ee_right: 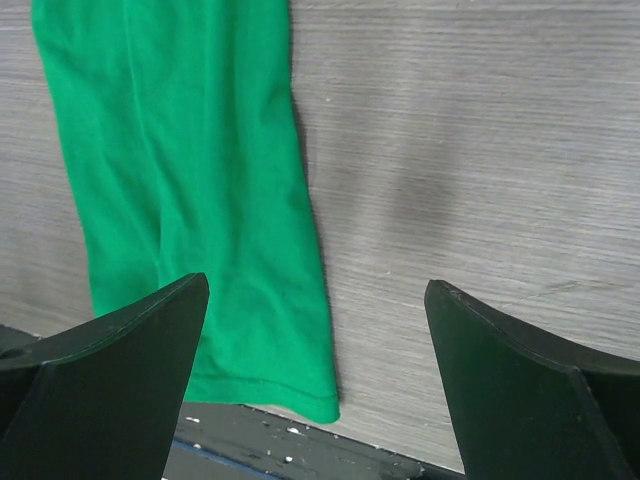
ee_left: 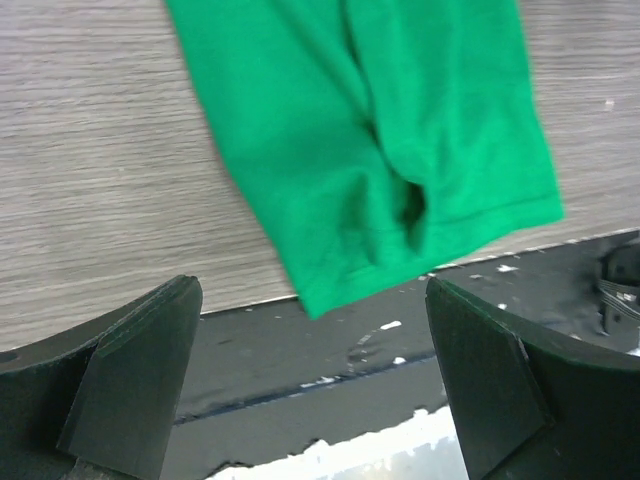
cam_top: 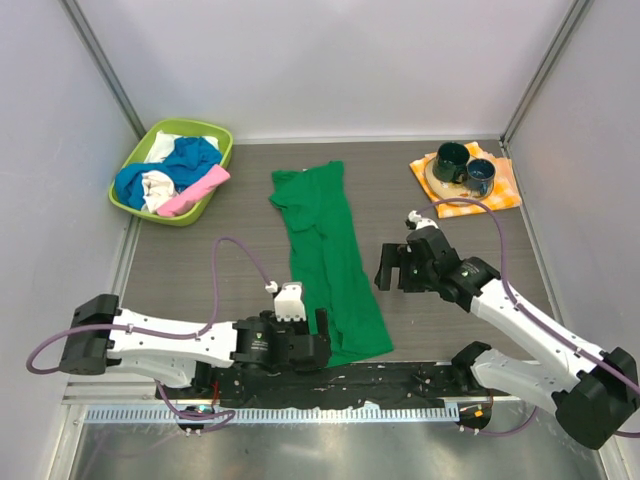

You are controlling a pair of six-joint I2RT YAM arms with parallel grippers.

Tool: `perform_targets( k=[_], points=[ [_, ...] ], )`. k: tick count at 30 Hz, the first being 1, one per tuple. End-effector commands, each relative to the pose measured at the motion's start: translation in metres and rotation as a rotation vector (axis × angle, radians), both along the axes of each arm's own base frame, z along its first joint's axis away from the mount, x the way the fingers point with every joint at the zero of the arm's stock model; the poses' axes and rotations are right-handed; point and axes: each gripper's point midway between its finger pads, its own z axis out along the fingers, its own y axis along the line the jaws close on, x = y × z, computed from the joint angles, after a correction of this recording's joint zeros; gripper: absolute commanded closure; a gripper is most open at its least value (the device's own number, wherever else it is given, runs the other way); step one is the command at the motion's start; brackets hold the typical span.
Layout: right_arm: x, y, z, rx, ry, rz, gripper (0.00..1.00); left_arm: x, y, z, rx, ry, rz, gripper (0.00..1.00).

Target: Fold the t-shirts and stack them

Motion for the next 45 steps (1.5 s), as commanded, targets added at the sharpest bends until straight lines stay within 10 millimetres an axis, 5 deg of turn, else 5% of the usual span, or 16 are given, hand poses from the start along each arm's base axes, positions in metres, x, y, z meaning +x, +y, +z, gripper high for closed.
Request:
perform_targets(
  k=[1,12,18,23,26,27,29,37,45],
  points=[
    [0.0,0.022,0.007,0.092,-0.007,0.031,0.05,0.019,0.01,0.0,-0.064,-0.005,0.101,0.0],
    [0.088,0.102,0.039,0.232,-0.167,0.122,0.05,0.142,0.05,0.056,-0.128,-0.117,0.212,0.0],
    [0.158,0.146,0.05,0.241,-0.255,0.144,0.04,0.18,0.066,0.073,-0.107,-0.134,0.237,0.0],
    [0.214,0.173,0.037,0.278,-0.265,0.14,0.04,0.188,0.076,0.07,-0.17,-0.107,0.257,0.0],
    [0.234,0.19,0.044,0.328,-0.296,0.169,0.03,0.189,0.082,0.066,-0.166,-0.108,0.266,0.0],
    [0.238,0.196,0.027,0.328,-0.264,0.178,0.03,0.188,0.084,0.063,-0.162,-0.101,0.269,0.0],
    [0.249,0.203,0.026,0.351,-0.255,0.177,0.03,0.188,0.087,0.062,-0.164,-0.101,0.272,0.0],
    [0.26,0.229,-0.003,0.43,-0.18,0.21,0.03,0.189,0.093,0.058,-0.171,-0.091,0.275,0.0],
    [0.263,0.221,-0.052,0.373,-0.111,0.149,0.03,0.193,0.094,0.053,-0.18,-0.08,0.279,0.0]
  ],
)
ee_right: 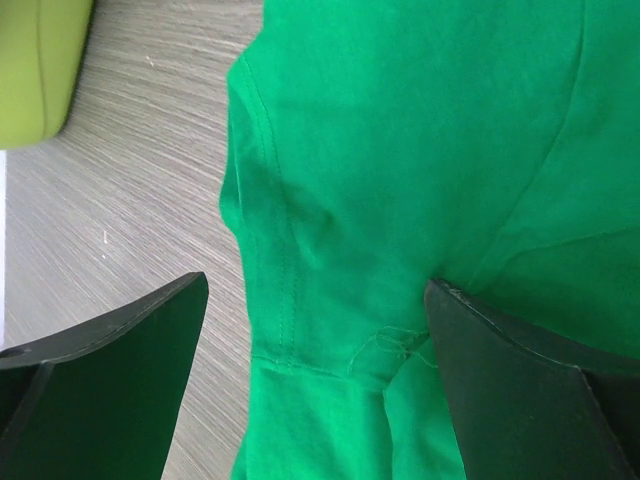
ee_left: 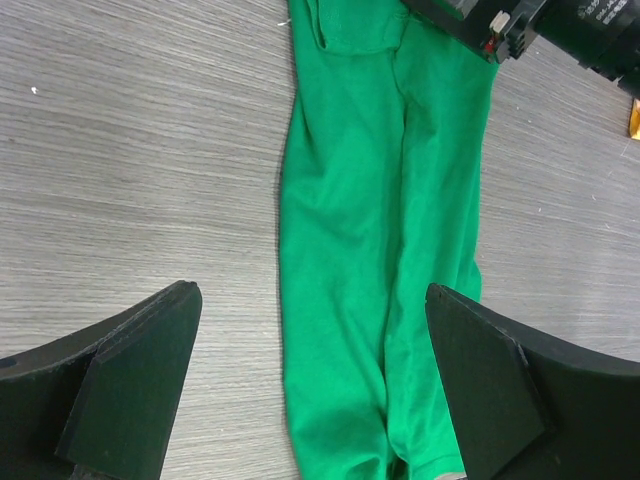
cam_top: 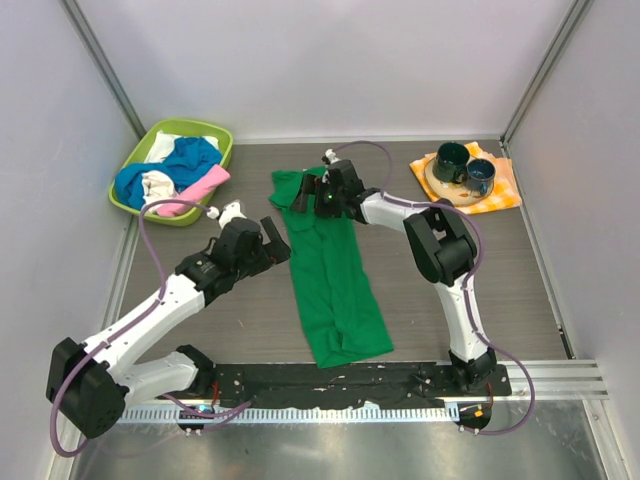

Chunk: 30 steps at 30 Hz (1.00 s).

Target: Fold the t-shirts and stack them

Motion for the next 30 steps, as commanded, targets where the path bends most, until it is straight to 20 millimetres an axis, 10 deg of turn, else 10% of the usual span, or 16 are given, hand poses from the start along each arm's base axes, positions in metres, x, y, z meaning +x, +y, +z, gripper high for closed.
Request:
perform_targets(
  k=[1,6,22,26,29,30],
  points=[
    [0.016,0.002,0.001,0.004,-0.017,-0.049,0.03,0.008,-0.006,0.008,-0.032,-0.042,-0.022,0.0],
    [0.037,-0.016,-0.041,-0.111,0.06,-0.184,0.03,0.007,-0.008,0.002,-0.037,-0.025,-0.03,0.0],
    [0.128,-0.092,-0.059,-0.105,0.109,-0.543,0.02,0.011,-0.014,-0.018,-0.018,0.034,-0.05,0.0],
    [0.134,-0.092,-0.043,-0.103,0.062,-0.529,0.0,0.011,-0.02,-0.026,-0.045,0.055,-0.056,0.0],
    [0.138,-0.087,0.005,-0.077,-0.062,-0.475,0.0,0.01,-0.026,-0.025,-0.067,0.047,-0.087,0.0],
    [0.142,-0.086,0.054,-0.034,-0.152,-0.472,0.0,0.008,-0.03,-0.022,-0.085,0.045,-0.111,0.0]
  ],
)
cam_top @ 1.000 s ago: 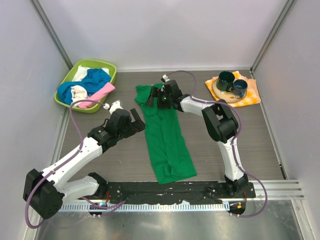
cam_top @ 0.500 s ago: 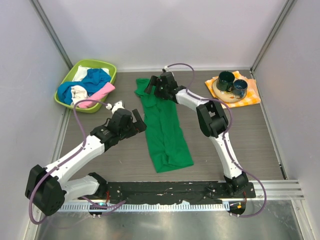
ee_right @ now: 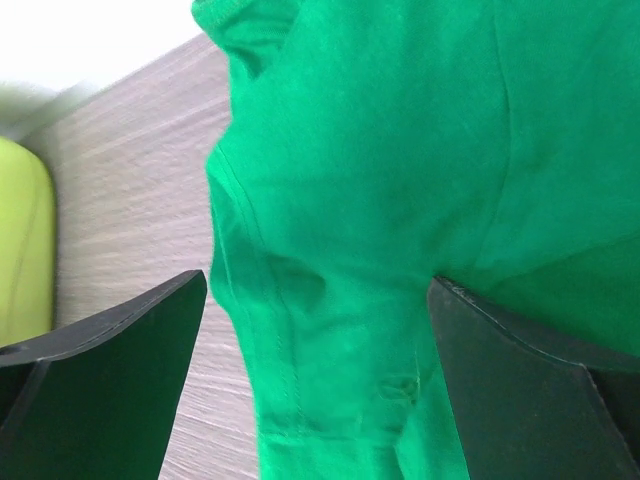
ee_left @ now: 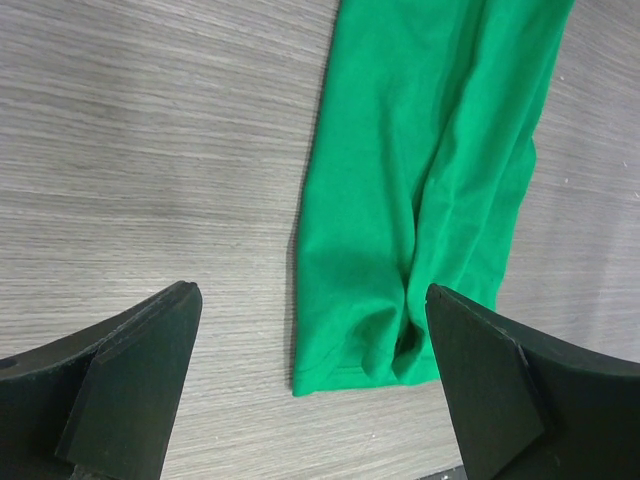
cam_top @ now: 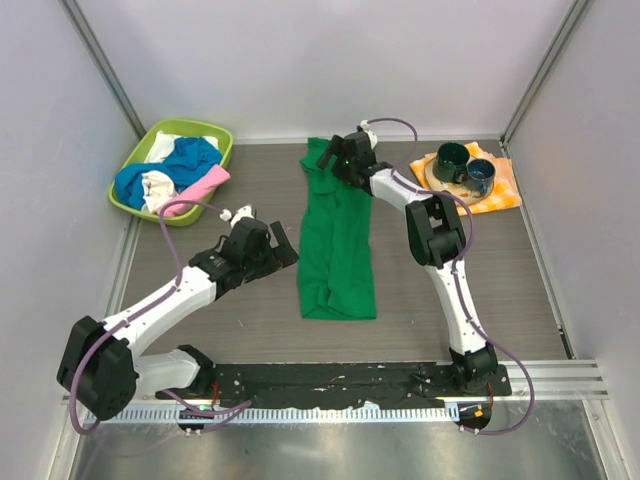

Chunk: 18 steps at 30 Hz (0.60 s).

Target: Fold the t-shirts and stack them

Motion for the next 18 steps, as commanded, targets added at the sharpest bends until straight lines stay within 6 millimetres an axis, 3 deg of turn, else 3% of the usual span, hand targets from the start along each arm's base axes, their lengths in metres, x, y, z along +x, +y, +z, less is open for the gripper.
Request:
perform_targets(
  k=[1,3,4,6,7,8,10,11,12,13,14,15,16,18],
  points=[
    [-0.011,-0.019,0.061,-0.124,-0.128,0.018,0.0,0.004,-0.017,0.013,-0.084,-0.046,-0.062,0.0],
    [-0.019,-0.021,0.103,-0.153,-0.208,0.018,0.0,0.001,-0.02,0.02,-0.097,-0.065,-0.087,0.0],
    [-0.032,-0.029,0.141,-0.172,-0.265,0.018,0.0,-0.002,-0.022,0.021,-0.096,-0.07,-0.102,0.0],
    [-0.051,-0.034,0.164,-0.207,-0.284,0.016,0.0,-0.007,-0.023,0.02,-0.098,-0.065,-0.117,0.0],
    [-0.068,-0.045,0.189,-0.22,-0.306,-0.007,0.0,-0.013,-0.027,0.02,-0.118,-0.058,-0.141,0.0],
    [-0.078,-0.049,0.192,-0.244,-0.298,-0.011,0.0,-0.019,-0.027,0.012,-0.119,-0.039,-0.151,0.0],
    [-0.116,-0.061,0.189,-0.327,-0.229,-0.012,0.0,-0.029,-0.034,0.007,-0.14,-0.031,-0.171,0.0],
    [-0.131,-0.065,0.185,-0.363,-0.206,-0.003,0.0,-0.039,-0.033,-0.006,-0.132,-0.002,-0.176,0.0],
    [-0.152,-0.063,0.173,-0.401,-0.166,0.021,0.0,-0.045,-0.033,-0.012,-0.132,0.01,-0.179,0.0],
    [-0.174,-0.073,0.14,-0.451,-0.099,0.031,0.0,-0.053,-0.038,-0.016,-0.141,0.017,-0.19,0.0],
    [-0.191,-0.081,0.153,-0.429,-0.116,0.008,0.0,-0.059,-0.032,-0.027,-0.122,0.025,-0.177,0.0],
    [-0.206,-0.084,0.141,-0.413,-0.08,0.024,0.0,-0.065,-0.032,-0.033,-0.123,0.036,-0.175,0.0],
    [-0.231,-0.092,0.11,-0.424,-0.012,0.055,0.0,-0.07,-0.037,-0.036,-0.137,0.034,-0.193,0.0],
    [-0.264,-0.098,0.112,-0.395,-0.017,0.082,0.0,-0.08,-0.035,-0.048,-0.141,0.057,-0.191,0.0]
  ],
)
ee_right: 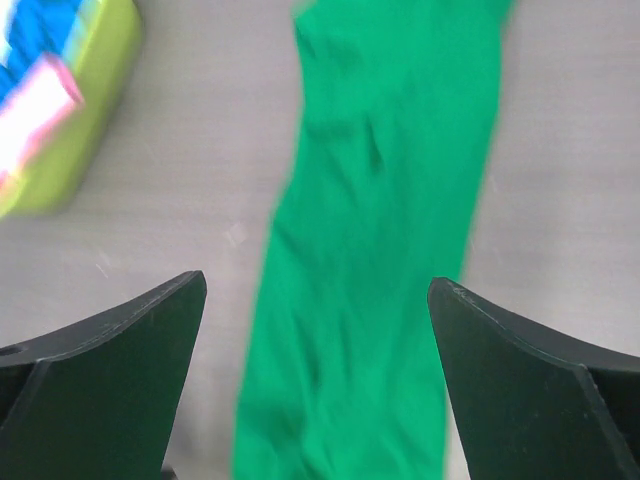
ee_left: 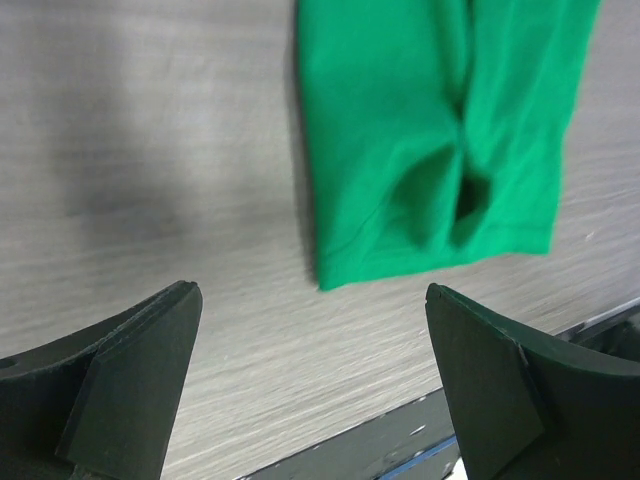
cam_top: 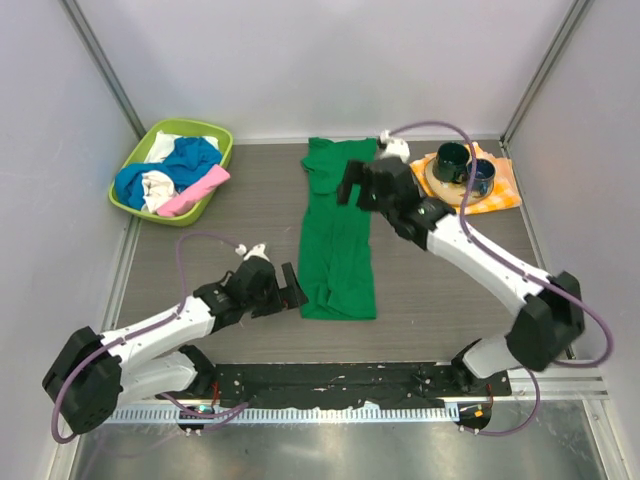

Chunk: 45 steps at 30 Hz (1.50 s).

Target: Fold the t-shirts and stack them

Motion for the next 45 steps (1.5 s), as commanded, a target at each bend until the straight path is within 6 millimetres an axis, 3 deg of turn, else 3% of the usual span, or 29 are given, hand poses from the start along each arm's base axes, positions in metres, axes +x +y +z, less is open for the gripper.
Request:
perform_targets(
  k=[1,2,3,4,6,9,15,17,25,33,45],
  points=[
    [-0.086,-0.042,-0.111,-0.17,0.261,-0.009,0.0,-0.013,-0.012,-0.003,-0.073,-0.014,-0.008,0.0],
    [-0.099,-0.044,-0.116,-0.172,0.268,-0.004,0.0,-0.015,-0.013,-0.006,-0.078,-0.011,-0.008,0.0],
    [-0.111,-0.05,-0.105,-0.15,0.237,-0.013,0.0,-0.016,-0.013,-0.007,-0.076,-0.014,-0.006,0.0],
    [-0.129,-0.052,-0.121,-0.168,0.264,-0.002,0.01,-0.02,-0.014,-0.01,-0.077,-0.013,-0.015,0.0],
    [-0.149,-0.055,-0.115,-0.118,0.253,0.008,0.02,-0.018,-0.016,-0.008,-0.099,-0.027,-0.003,0.0],
    [-0.181,-0.064,-0.133,-0.061,0.294,0.028,0.05,-0.016,-0.013,-0.01,-0.105,-0.042,0.023,0.0],
    [-0.211,-0.067,-0.151,0.014,0.363,0.038,0.11,-0.01,-0.009,-0.019,-0.109,-0.048,0.083,0.0],
    [-0.216,-0.067,-0.155,0.025,0.377,0.037,0.13,-0.01,-0.006,-0.032,-0.084,-0.028,0.102,0.0],
    [-0.23,-0.062,-0.181,0.053,0.434,0.054,0.16,0.002,-0.025,-0.048,-0.132,-0.022,0.114,0.01],
    [-0.234,-0.063,-0.19,0.048,0.447,0.058,0.17,-0.005,-0.031,-0.079,-0.111,0.06,0.092,0.07],
    [-0.235,-0.059,-0.201,0.081,0.463,0.053,0.25,-0.017,-0.023,-0.081,-0.124,0.081,0.092,0.22]
  ],
)
